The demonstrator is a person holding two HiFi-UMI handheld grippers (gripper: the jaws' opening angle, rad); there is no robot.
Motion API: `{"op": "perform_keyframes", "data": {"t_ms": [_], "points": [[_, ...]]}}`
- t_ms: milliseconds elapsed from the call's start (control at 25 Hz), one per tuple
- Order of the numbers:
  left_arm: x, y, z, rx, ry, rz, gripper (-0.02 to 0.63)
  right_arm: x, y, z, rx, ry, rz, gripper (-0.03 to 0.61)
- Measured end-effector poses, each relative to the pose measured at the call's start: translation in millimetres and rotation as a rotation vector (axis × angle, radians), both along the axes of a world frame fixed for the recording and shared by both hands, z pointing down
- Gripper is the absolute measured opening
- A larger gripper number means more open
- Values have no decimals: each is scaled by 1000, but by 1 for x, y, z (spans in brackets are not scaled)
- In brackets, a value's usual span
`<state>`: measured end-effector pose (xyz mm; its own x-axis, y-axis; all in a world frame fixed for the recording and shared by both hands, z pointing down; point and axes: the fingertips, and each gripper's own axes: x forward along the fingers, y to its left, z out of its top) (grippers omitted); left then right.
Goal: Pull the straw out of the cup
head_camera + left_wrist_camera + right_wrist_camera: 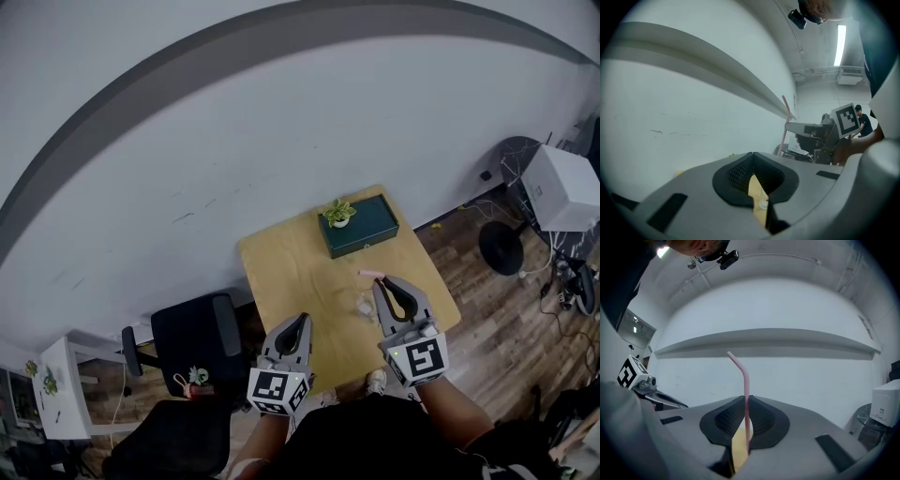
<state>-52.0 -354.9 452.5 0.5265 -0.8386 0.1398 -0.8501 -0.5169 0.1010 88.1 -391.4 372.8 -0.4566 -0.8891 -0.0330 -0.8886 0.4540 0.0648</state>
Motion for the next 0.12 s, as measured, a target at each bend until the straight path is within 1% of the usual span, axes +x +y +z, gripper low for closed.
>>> {"op": "perform_keyframes", "data": {"t_ms": [120], "points": [[1,2,0,-1,-1,-1,20,4,2,4,2,22,1,46]]}}
